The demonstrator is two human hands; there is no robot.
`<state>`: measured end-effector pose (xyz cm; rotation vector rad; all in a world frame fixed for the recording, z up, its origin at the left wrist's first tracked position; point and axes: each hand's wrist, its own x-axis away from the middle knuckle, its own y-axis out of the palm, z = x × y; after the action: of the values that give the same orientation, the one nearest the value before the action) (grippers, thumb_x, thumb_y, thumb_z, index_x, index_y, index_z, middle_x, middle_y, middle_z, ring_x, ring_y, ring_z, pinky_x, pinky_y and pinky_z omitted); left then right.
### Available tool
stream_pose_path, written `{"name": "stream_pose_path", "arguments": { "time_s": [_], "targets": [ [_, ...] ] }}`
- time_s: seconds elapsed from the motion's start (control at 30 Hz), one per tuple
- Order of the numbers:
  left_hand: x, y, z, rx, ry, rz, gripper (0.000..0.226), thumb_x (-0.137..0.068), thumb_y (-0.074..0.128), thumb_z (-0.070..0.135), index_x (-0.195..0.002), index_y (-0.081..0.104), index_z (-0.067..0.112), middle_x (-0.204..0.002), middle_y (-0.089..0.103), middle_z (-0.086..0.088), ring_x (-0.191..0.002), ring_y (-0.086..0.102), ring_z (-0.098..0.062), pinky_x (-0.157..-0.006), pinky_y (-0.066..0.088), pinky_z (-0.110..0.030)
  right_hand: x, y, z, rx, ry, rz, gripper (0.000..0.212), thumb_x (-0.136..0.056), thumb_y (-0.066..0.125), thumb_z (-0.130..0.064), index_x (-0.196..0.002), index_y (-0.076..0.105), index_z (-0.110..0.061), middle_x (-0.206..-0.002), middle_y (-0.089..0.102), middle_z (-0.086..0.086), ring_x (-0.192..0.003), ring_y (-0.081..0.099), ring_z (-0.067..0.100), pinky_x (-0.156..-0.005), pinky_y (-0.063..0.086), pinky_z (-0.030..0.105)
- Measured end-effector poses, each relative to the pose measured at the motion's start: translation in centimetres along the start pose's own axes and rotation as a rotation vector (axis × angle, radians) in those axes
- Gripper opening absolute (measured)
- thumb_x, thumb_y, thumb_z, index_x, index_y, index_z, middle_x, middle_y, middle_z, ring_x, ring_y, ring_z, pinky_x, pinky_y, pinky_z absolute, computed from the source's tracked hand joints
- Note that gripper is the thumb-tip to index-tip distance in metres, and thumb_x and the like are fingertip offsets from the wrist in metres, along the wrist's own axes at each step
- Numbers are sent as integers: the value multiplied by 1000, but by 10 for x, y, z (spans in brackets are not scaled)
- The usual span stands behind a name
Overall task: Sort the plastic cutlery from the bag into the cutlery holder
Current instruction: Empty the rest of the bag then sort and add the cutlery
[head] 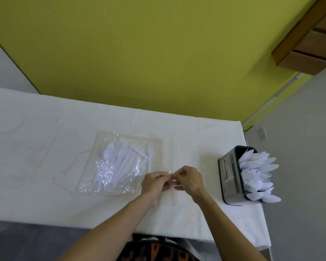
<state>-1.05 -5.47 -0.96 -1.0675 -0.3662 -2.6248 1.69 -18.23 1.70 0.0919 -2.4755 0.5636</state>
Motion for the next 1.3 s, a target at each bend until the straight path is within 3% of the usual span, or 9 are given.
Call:
{"name": "stream_pose_path", "arguments": {
  "time_s": [0.2, 0.33, 0.43, 0.53, 0.63, 0.73, 0.93, 1.13, 1.3],
  "targets": [
    [0, 5, -5, 62, -31, 0, 14, -72, 75, 0, -86, 76, 2, -87, 75, -19, -80, 74, -31, -80, 60, -36, 0, 6, 7, 126, -40, 82, 16, -82, 53, 4, -79, 63, -8, -80, 71, 9, -71, 72, 26, -69, 62, 43],
    [2, 8, -6, 73, -24, 44, 13, -74, 74, 0, -87, 76, 2, -82, 75, -17, -74, 73, -28, -77, 60, -34, 5, 16, 10, 211, -76, 159, 14, -82, 51, -2, -82, 62, -11, -79, 68, 3, -75, 68, 22, -70, 60, 39],
    [5, 10, -6, 127, 0, 97, 10, -77, 71, -3, -85, 75, 2, -80, 74, -16, -69, 71, -25, -69, 60, -29, 9, 19, 10, 158, -99, 172, 5, -87, 57, -13, -87, 63, -12, -81, 68, 2, -76, 67, 19, -73, 59, 36],
    [4, 5, 0, 149, 12, 101, 15, -76, 71, -3, -88, 75, 5, -81, 74, -11, -68, 68, -22, -71, 58, -30, 12, 9, 10, 129, -56, 36, 11, -80, 70, -19, -88, 70, -11, -77, 72, 4, -68, 70, 17, -72, 61, 34],
    [-3, -1, 4, 76, -33, 41, 17, -75, 76, 7, -91, 75, 11, -85, 74, -8, -72, 68, -21, -71, 56, -29, 16, 1, 13, 147, -73, -43, 4, -77, 70, -11, -76, 74, -12, -66, 72, 7, -56, 66, 16, -69, 61, 45],
    [0, -1, 6, -130, -51, -23, 19, -71, 80, 24, -86, 74, 13, -86, 75, -8, -74, 72, -23, -76, 60, -31, 19, 0, 15, 140, -127, -12, 11, -81, 65, -5, -83, 75, -10, -66, 71, 7, -56, 64, 16, -70, 61, 43],
    [12, 6, 14, -431, 97, -20, 9, -74, 66, 3, -71, 74, 8, -71, 72, -6, -66, 74, -19, -77, 61, -36, 21, 2, 17, 230, -143, 39, 16, -83, 59, -1, -80, 70, -12, -65, 69, 4, -59, 66, 17, -70, 61, 39],
    [15, 10, 11, -572, 186, -18, 9, -75, 73, 10, -83, 76, 12, -71, 73, -3, -61, 68, -11, -62, 55, -13, 22, 11, 23, 439, -171, 81, 23, -89, 48, -6, -87, 69, -16, -80, 70, 2, -73, 66, 19, -61, 52, 27],
    [17, 14, 17, -628, 221, -44, 11, -78, 76, 20, -86, 78, 13, -77, 75, -6, -66, 67, -13, -74, 56, -23, 24, 21, 21, 627, -251, 145, 22, -90, 44, -2, -97, 64, -8, -94, 68, 5, -83, 62, 24, -67, 50, 30]
  ]
}}
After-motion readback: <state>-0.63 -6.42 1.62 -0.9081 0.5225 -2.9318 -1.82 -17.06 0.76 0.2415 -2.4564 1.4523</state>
